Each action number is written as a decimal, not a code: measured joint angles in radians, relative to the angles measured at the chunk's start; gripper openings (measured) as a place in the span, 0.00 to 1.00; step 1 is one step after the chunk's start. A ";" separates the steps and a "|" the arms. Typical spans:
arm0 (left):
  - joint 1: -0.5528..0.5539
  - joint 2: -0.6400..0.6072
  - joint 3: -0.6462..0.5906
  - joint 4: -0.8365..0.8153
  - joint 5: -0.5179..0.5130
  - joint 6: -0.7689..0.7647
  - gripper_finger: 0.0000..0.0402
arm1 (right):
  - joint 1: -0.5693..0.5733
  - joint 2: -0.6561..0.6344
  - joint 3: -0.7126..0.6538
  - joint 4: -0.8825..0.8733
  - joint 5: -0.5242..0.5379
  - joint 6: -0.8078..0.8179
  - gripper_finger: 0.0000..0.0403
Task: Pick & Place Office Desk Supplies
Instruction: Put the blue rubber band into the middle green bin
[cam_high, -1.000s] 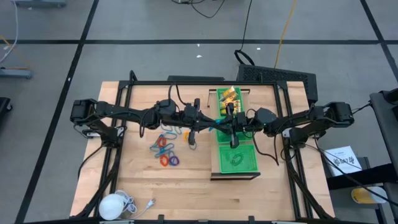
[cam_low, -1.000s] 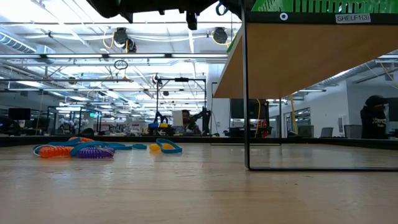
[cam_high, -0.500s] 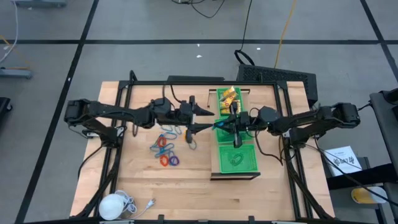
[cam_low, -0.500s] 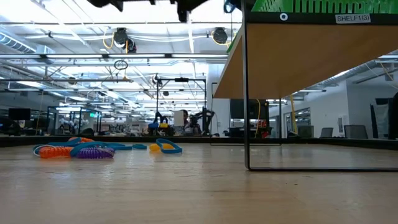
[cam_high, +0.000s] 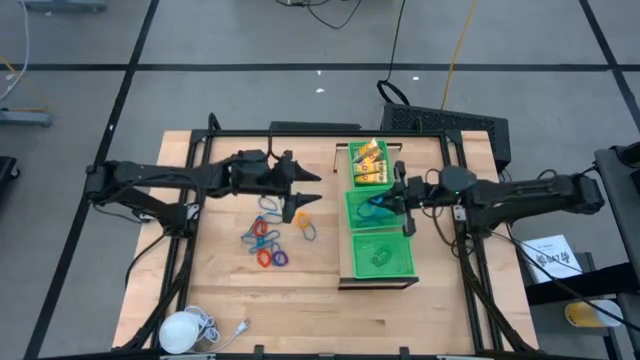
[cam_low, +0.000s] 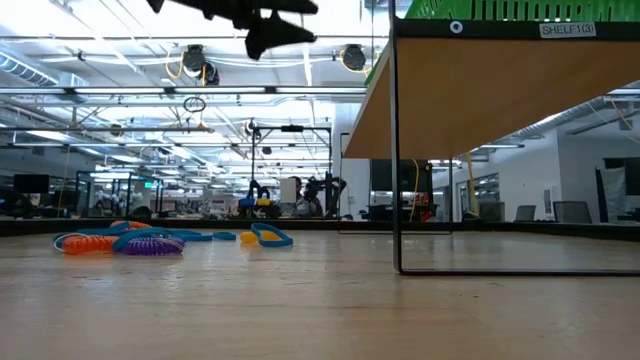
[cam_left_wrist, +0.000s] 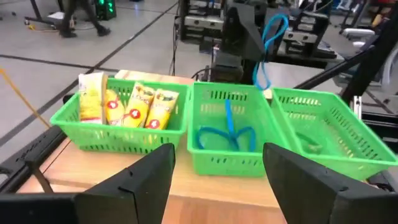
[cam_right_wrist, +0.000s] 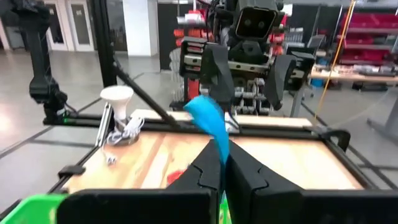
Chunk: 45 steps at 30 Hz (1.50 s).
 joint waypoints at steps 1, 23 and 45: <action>0.000 0.000 -0.023 0.028 -0.005 -0.005 0.62 | 0.000 -0.020 0.000 -0.033 0.000 0.003 0.00; 0.051 -0.474 -0.575 0.464 -0.174 -0.101 0.55 | 0.000 -0.097 0.000 -0.242 0.004 0.007 0.03; 0.051 -0.443 -0.597 0.461 -0.180 -0.166 0.54 | 0.000 -0.096 0.000 -0.233 0.005 0.031 0.47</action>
